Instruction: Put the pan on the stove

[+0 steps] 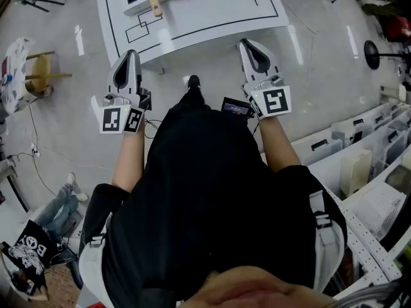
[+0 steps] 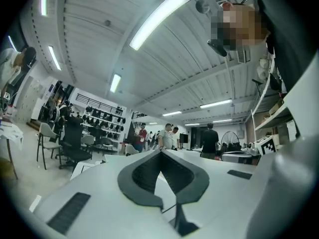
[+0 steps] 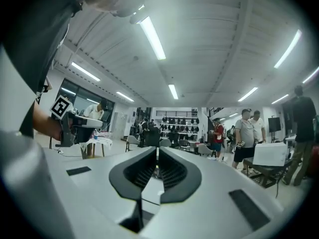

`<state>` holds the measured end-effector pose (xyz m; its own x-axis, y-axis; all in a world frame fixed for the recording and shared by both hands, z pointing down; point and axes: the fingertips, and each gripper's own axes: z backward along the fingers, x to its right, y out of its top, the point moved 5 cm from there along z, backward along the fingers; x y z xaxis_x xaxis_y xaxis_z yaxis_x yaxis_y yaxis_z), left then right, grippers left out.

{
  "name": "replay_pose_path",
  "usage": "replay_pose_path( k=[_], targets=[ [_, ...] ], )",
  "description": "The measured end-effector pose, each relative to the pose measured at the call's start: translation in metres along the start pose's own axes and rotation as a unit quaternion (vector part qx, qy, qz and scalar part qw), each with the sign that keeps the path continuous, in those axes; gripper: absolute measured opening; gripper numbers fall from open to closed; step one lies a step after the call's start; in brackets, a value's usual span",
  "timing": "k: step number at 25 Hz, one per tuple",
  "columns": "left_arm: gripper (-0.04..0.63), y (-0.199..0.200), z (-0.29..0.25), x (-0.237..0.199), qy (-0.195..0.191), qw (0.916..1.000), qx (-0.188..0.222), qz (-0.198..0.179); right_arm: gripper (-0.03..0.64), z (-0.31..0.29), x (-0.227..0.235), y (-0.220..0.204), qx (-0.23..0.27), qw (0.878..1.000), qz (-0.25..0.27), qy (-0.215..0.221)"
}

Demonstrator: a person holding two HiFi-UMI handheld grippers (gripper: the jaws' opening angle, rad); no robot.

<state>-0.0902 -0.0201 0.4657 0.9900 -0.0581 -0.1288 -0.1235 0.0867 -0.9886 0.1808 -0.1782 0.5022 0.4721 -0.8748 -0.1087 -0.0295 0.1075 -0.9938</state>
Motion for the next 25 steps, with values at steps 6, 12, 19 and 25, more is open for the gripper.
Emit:
replay_pose_path(
  k=[6,12,19,25],
  targets=[
    [0.015,-0.03,0.037,0.04,-0.009,0.9993,-0.036,0.009,0.029,0.066,-0.008,-0.019,-0.018,1.0,-0.005,-0.023],
    [0.015,-0.054,0.058,0.051,0.006,0.9969,-0.075,0.022,0.028,0.09,-0.012,-0.033,-0.017,0.998,-0.054,-0.031],
    [0.016,-0.051,0.063,0.052,-0.002,0.9964,-0.082,0.023,0.021,0.094,-0.023,-0.039,-0.017,0.997,-0.077,-0.02],
    [0.015,-0.047,0.064,0.038,-0.015,0.9964,-0.08,0.024,0.021,0.08,-0.043,-0.039,-0.022,0.996,-0.076,-0.035]
  ],
)
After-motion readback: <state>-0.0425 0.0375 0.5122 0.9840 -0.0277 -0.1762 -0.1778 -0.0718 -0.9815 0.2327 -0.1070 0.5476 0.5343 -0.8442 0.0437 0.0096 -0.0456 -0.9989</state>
